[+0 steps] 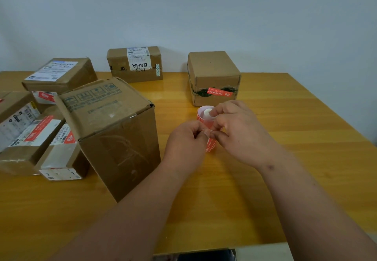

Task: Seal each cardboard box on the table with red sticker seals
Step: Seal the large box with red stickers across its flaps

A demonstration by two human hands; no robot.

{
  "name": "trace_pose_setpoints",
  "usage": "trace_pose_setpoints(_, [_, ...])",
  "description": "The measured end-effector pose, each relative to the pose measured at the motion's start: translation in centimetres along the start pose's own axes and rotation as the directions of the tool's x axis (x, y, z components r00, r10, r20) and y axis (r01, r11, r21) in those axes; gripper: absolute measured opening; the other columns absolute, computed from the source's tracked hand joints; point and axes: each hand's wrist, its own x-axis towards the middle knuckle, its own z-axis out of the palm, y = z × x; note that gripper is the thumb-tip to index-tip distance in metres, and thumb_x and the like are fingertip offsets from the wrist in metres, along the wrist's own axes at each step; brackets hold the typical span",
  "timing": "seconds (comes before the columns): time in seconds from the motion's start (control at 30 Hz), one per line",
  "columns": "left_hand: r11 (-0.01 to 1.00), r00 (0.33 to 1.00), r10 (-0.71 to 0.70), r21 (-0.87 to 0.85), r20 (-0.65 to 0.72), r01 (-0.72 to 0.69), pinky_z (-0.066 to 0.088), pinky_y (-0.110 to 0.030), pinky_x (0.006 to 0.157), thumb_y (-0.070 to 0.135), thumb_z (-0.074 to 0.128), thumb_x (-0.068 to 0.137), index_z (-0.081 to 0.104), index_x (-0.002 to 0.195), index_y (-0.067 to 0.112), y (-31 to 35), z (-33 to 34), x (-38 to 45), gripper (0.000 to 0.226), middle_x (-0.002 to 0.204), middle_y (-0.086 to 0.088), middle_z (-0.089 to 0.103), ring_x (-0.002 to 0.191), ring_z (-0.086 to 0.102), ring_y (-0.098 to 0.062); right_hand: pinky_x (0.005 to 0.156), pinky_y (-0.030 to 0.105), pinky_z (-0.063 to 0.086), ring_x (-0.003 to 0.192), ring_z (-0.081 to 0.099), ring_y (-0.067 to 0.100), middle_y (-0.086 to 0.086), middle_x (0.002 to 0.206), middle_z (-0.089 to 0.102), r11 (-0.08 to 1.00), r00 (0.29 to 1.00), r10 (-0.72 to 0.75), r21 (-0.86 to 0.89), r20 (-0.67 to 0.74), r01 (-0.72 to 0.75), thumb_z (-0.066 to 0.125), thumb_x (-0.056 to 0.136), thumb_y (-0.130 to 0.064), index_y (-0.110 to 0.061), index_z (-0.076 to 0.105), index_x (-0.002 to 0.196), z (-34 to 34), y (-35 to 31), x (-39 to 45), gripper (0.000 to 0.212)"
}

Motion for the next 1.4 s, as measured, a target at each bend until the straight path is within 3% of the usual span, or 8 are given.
trace_pose_setpoints(0.33, [0.993, 0.996, -0.084, -0.084, -0.004, 0.083, 0.045, -0.033, 0.063, 0.022, 0.057, 0.094, 0.063, 0.073, 0.018, -0.1, 0.0, 0.3, 0.022, 0.085, -0.012, 0.067, 0.07, 0.054, -0.015, 0.099, 0.044, 0.039, 0.122, 0.043, 0.024, -0.001, 0.118, 0.063, 1.0, 1.0, 0.006, -0.002, 0.026, -0.006, 0.072, 0.082, -0.02, -0.014, 0.076, 0.086, -0.1, 0.0, 0.3, 0.008])
trace_pose_setpoints(0.5, [0.995, 0.998, -0.069, -0.076, -0.009, 0.068, 0.049, -0.037, 0.066, 0.025, 0.056, 0.095, 0.062, 0.074, 0.021, -0.1, -0.1, 0.4, 0.022, 0.079, -0.003, 0.064, 0.074, 0.058, -0.017, 0.101, 0.042, 0.038, 0.121, 0.044, 0.021, -0.003, 0.118, 0.061, 0.998, 1.0, 0.009, 0.055, 0.016, -0.01, 0.073, 0.082, -0.019, -0.015, 0.074, 0.088, -0.1, 0.2, 0.4, 0.007])
trace_pose_setpoints(0.63, [0.994, 0.998, -0.066, -0.088, 0.009, 0.066, 0.053, -0.042, 0.073, 0.028, 0.054, 0.097, 0.06, 0.074, 0.025, 0.2, -0.3, 0.3, 0.023, 0.083, -0.001, 0.066, 0.083, 0.064, -0.023, 0.103, 0.037, 0.037, 0.121, 0.044, 0.02, -0.003, 0.122, 0.06, 0.994, 1.0, 0.018, 0.105, 0.013, -0.019, 0.078, 0.077, -0.022, -0.018, 0.07, 0.102, -0.6, 0.5, 0.6, 0.027])
trace_pose_setpoints(0.8, [0.996, 1.0, 0.01, -0.093, 0.016, -0.008, 0.046, -0.036, 0.061, 0.029, 0.056, 0.096, 0.062, 0.075, 0.026, 0.5, -0.4, 0.1, 0.022, 0.076, -0.002, 0.064, 0.068, 0.056, -0.019, 0.097, 0.035, 0.038, 0.118, 0.041, 0.022, -0.004, 0.117, 0.055, 0.995, 0.997, 0.041, 0.088, 0.069, -0.047, 0.079, 0.073, -0.022, -0.023, 0.06, 0.078, -1.0, 0.4, 1.1, 0.019])
trace_pose_setpoints(0.93, [0.98, 0.999, -0.034, -0.194, 0.017, 0.037, 0.055, -0.036, 0.077, 0.03, 0.055, 0.096, 0.066, 0.086, 0.025, 0.5, -0.5, -0.1, 0.016, 0.089, 0.002, 0.069, 0.088, 0.065, -0.018, 0.102, 0.03, 0.028, 0.124, 0.029, 0.017, -0.01, 0.122, 0.047, 0.997, 0.985, 0.067, 0.032, 0.162, -0.073, 0.076, 0.079, -0.033, -0.024, 0.066, 0.09, -1.3, 0.5, 1.4, 0.017])
trace_pose_setpoints(1.07, [0.976, 0.999, -0.019, -0.217, 0.039, 0.027, 0.055, -0.027, 0.074, 0.028, 0.059, 0.094, 0.068, 0.095, 0.022, 0.1, -0.5, -0.1, 0.011, 0.091, 0.004, 0.071, 0.086, 0.067, -0.012, 0.096, 0.024, 0.025, 0.127, 0.027, 0.018, -0.009, 0.125, 0.049, 0.998, 0.983, 0.056, 0.02, 0.176, -0.061, 0.076, 0.079, -0.03, -0.022, 0.072, 0.09, -1.3, 0.6, 1.4, 0.013])
trace_pose_setpoints(1.17, [0.974, 0.998, -0.051, -0.221, 0.028, 0.056, 0.054, -0.024, 0.069, 0.023, 0.062, 0.093, 0.07, 0.088, 0.022, -0.2, -0.3, 0.2, 0.009, 0.085, 0.004, 0.072, 0.082, 0.068, -0.013, 0.095, 0.022, 0.023, 0.127, 0.027, 0.017, -0.01, 0.126, 0.05, 0.999, 0.982, 0.052, -0.004, 0.182, -0.052, 0.076, 0.079, -0.032, -0.023, 0.074, 0.09, -1.3, 0.6, 1.4, 0.014])
trace_pose_setpoints(1.4, [0.956, 0.991, -0.132, -0.259, 0.036, 0.137, 0.055, -0.04, 0.078, 0.028, 0.058, 0.095, 0.067, 0.09, 0.019, -0.1, -0.2, 0.5, 0.014, 0.093, -0.005, 0.071, 0.09, 0.067, -0.026, 0.09, 0.018, 0.024, 0.124, 0.033, 0.019, -0.008, 0.122, 0.057, 1.0, 0.994, 0.008, -0.002, 0.105, -0.008, 0.077, 0.078, -0.024, -0.016, 0.072, 0.077, -1.0, 0.5, 1.4, 0.009])
